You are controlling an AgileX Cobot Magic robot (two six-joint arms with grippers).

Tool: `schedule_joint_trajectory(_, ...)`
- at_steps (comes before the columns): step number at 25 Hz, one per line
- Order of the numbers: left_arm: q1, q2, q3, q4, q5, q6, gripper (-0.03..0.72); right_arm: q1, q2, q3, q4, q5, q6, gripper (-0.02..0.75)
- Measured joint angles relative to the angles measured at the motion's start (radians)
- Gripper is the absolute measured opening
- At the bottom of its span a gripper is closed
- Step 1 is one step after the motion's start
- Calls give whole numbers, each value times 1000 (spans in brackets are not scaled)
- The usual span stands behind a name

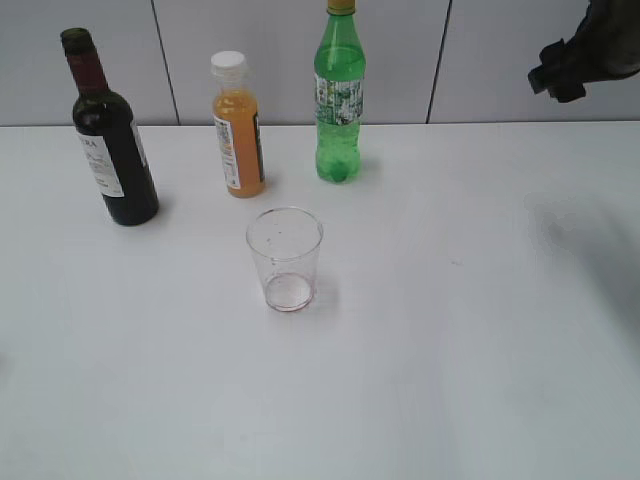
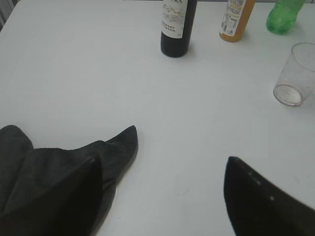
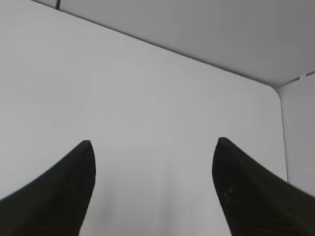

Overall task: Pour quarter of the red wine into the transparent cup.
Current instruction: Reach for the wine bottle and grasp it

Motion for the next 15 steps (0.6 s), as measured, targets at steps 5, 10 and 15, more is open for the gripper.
schedule_joint_trajectory(5, 0, 0, 0, 0, 0, 0, 585, -40, 0, -182, 441, 289, -334, 593)
schedule_joint_trajectory(10, 0, 0, 0, 0, 0, 0, 585, -124, -2, -313, 640, 612, -460, 593)
schedule_joint_trajectory(15, 0, 0, 0, 0, 0, 0, 585, -225, -55, -303, 753, 722, -495, 593)
